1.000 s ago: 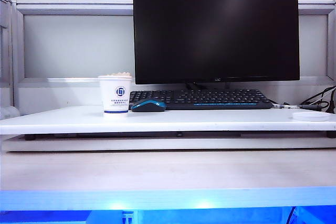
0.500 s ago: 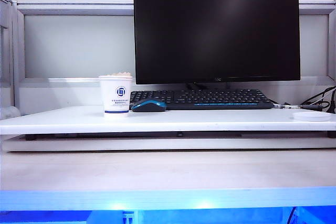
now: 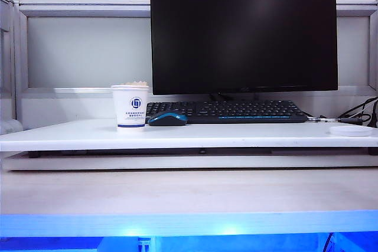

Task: Pick up the badminton from the table and put it into the white paper cup.

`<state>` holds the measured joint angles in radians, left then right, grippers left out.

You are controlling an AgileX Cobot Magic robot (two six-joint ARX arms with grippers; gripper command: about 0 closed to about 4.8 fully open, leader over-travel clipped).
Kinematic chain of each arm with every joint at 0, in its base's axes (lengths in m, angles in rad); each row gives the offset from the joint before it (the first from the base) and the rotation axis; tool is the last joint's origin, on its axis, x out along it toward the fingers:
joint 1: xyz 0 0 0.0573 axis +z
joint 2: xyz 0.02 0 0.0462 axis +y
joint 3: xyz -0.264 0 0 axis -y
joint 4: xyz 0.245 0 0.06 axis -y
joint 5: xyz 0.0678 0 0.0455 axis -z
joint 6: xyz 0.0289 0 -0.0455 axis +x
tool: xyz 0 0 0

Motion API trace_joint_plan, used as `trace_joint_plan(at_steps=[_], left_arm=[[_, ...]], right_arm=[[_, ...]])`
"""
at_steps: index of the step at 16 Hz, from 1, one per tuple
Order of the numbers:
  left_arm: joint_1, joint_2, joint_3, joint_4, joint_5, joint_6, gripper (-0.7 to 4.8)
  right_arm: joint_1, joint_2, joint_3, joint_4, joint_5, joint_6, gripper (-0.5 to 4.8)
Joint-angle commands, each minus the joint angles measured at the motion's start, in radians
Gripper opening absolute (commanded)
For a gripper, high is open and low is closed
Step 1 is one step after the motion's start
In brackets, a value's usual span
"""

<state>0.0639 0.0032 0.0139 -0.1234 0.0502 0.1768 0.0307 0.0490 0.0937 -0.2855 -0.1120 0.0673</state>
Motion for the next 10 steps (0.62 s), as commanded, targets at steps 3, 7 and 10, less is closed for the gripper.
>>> trace_joint_plan(at_steps=[3, 7, 10], left_arm=[[0.001, 0.000, -0.007, -0.057, -0.048, 0.010, 0.20], [0.001, 0.000, -0.007, -0.062, -0.066, 0.006, 0.21], [0.001, 0.000, -0.007, -0.062, -0.054, 0.006, 0.21]], right_arm=[[0.000, 0.000, -0.052, 0.013, 0.003, -0.019, -0.08], [0.000, 0.000, -0.052, 0.010, 0.009, -0.020, -0.08], [0.000, 0.000, -0.052, 0.007, 0.010, -0.020, -0.08]])
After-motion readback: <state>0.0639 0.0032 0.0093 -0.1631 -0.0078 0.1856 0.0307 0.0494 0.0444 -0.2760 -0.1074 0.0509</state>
